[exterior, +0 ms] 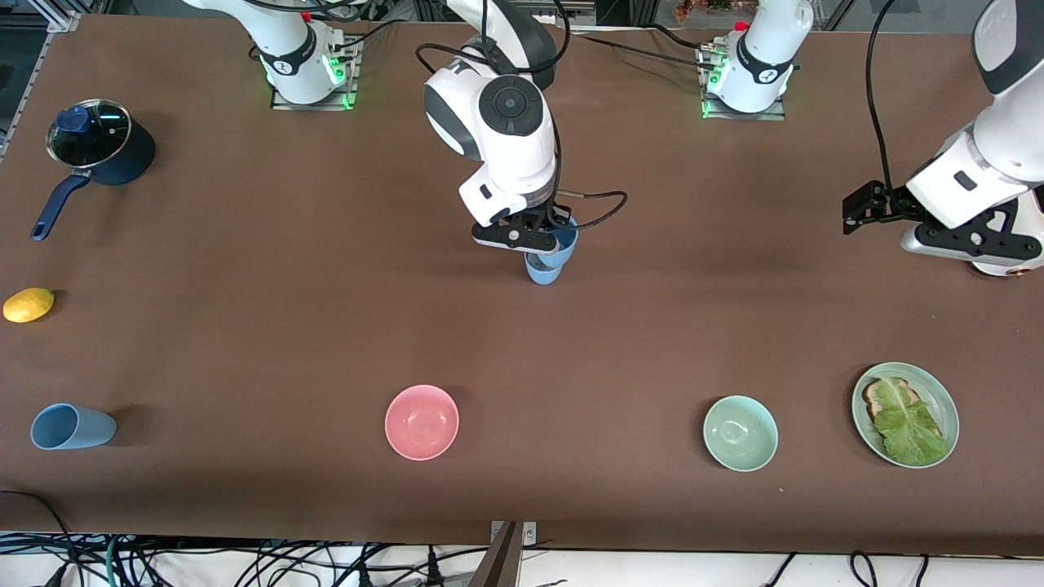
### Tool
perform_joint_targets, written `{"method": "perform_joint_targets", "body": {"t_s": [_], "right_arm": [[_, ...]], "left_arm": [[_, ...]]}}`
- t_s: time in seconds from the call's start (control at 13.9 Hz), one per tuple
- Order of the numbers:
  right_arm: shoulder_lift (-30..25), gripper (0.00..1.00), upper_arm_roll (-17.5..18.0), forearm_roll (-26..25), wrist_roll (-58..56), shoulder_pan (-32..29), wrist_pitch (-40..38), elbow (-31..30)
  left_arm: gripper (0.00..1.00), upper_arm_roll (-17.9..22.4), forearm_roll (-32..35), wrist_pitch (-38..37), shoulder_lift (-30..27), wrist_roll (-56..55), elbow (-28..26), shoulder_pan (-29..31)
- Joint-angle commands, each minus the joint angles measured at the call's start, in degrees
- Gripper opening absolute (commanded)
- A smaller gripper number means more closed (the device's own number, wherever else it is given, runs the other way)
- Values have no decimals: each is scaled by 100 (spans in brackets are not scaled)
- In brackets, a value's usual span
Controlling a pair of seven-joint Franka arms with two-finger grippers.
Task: Stack blue cups with both arms
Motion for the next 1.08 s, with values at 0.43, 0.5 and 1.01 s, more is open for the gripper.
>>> {"method": "perform_joint_targets", "body": {"t_s": [0.43,0.5,1.01], "right_arm": [[-260,0,-37,23,57,34,377,-630],[-269,0,-37,15,57,34,377,-683],[-637,100,-45,-47,-153,-238,377,-788]], "left_arm": [[100,347,-259,-502,-179,-587,64,-597],[100,347,-382,-633,-126,-674,135,-606],[100,329,-428,-749,85,-710,382,-570]]}}
